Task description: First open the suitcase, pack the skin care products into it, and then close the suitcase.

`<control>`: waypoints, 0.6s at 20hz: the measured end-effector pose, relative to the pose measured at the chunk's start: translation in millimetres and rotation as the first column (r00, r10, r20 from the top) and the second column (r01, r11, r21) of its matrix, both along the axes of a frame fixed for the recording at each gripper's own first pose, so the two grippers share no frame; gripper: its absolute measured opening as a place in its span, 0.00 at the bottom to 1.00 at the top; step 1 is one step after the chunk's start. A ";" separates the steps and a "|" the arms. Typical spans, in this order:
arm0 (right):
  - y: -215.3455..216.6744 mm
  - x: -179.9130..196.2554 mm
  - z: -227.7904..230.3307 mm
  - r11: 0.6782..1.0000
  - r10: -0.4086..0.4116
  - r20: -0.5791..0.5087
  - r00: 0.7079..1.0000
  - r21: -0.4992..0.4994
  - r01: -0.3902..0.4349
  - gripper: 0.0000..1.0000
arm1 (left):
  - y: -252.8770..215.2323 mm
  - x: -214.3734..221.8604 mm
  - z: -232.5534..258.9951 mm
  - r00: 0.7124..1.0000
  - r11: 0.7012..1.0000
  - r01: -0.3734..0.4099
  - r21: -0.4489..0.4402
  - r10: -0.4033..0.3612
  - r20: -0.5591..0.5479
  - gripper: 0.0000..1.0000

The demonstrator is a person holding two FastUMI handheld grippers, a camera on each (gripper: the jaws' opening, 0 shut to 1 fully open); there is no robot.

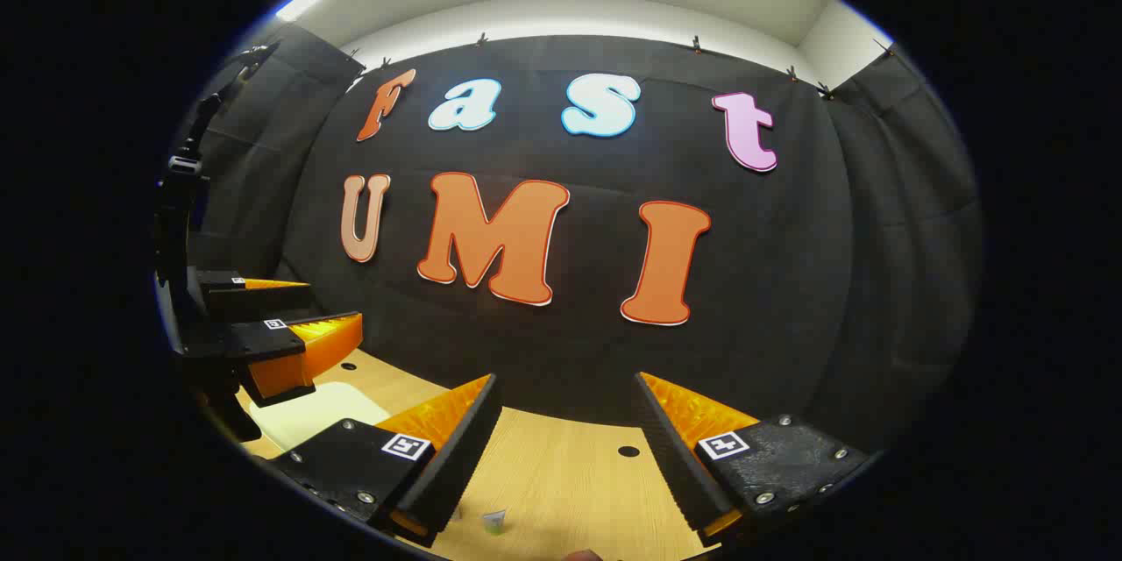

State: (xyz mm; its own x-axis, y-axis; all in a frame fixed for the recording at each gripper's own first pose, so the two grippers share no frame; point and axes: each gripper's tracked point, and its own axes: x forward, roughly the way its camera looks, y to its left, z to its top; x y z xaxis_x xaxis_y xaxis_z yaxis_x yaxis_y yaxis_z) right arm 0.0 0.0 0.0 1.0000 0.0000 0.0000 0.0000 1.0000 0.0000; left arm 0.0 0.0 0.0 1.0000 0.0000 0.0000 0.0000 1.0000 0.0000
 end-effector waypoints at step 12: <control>-1.0 0.6 -24.3 1.000 0.006 -0.041 0.999 0.020 -0.005 0.95 | 7.5 -6.7 -24.4 0.999 0.998 -0.028 0.050 0.030 -0.037 0.98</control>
